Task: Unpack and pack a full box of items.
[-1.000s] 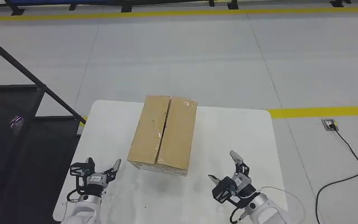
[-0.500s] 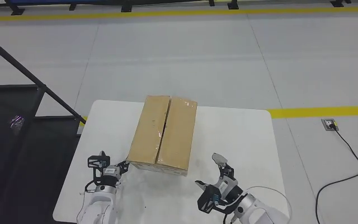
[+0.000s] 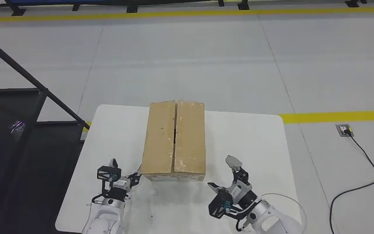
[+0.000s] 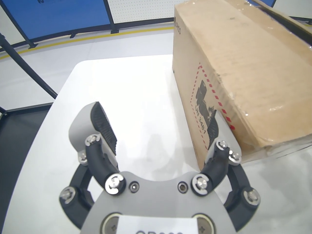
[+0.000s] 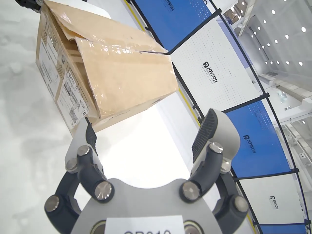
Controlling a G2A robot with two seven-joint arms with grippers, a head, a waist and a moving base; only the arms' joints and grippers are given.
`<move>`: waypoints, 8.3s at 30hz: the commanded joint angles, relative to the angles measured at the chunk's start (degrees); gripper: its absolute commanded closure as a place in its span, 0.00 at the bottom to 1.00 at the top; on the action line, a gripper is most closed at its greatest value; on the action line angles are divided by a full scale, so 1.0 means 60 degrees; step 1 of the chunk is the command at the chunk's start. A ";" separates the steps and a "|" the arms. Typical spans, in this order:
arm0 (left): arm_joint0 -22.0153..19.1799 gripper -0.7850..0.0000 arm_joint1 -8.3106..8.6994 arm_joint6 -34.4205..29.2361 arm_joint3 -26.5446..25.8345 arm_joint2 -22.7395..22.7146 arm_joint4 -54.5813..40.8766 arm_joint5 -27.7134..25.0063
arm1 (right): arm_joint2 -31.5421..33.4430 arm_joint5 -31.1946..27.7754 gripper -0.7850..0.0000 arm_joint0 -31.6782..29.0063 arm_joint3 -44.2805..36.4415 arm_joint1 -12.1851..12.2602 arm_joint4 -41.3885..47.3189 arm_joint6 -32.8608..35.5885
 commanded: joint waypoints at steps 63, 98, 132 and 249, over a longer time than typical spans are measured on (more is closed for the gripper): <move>0.0377 0.00 -0.0046 0.0086 -0.1222 0.1226 0.1708 -0.2990 | -0.0300 -0.0480 0.00 0.1246 0.1295 -0.0026 0.0179 -0.3299; -0.0898 0.00 -0.0382 -0.0675 -0.0329 0.2716 0.1652 -0.2642 | 0.1308 0.0449 0.00 -0.0473 0.0680 0.0239 0.0754 -0.4796; 0.0808 0.00 -0.0005 0.0471 -0.1186 -0.0422 0.0324 -0.2326 | 0.0668 -0.0942 0.00 0.0642 0.0377 0.0234 0.0859 -0.4005; -0.7979 0.00 -0.0888 0.3301 0.9781 0.1768 0.2420 -0.2142 | 0.1620 -0.1237 0.00 -0.0347 0.1051 0.0169 0.5425 -0.7005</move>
